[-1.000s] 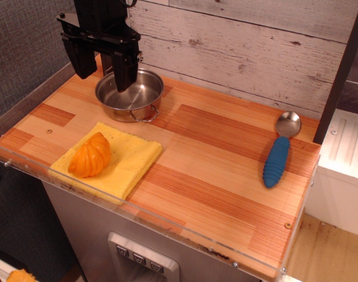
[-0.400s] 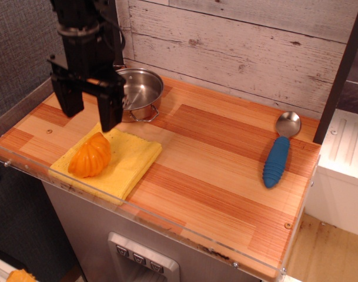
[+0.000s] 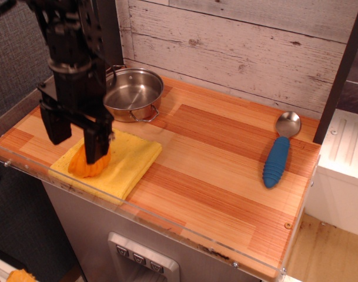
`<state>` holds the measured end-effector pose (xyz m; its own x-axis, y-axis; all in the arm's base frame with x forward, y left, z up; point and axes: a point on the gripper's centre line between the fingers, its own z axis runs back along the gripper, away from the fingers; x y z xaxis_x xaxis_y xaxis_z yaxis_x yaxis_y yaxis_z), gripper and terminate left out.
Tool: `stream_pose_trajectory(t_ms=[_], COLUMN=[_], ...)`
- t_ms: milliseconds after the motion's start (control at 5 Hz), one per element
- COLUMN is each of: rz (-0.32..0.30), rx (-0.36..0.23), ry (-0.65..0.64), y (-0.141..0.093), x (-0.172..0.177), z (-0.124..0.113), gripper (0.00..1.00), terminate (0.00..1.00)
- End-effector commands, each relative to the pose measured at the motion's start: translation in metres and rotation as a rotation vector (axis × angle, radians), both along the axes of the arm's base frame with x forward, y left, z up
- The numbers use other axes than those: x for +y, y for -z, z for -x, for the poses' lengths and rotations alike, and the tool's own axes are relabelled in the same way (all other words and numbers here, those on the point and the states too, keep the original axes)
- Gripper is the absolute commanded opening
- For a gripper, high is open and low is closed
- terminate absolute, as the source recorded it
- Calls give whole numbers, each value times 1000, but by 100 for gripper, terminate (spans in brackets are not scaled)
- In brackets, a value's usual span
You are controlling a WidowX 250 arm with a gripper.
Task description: Place orange fruit into pot. orange placed in pot
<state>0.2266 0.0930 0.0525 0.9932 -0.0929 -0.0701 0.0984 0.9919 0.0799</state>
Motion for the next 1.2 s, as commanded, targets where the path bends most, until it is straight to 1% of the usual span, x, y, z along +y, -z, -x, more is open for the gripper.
stream_pose_trajectory(t_ms=[0,200,400,600,800,1000], rz=[-46,-49,-38,-31,-7,6], rx=[17,23,1,-25,-79,-144], ry=[21,13,5,21,21,-19], y=[13,17,14,4,-22,-54], x=[-7,-7,-7,-7,-5,4], z=[-2,-4,-3,-2,-2,-11], gripper=[100,100,0,0,0,0], terminate=[0,0,0,0,0,0])
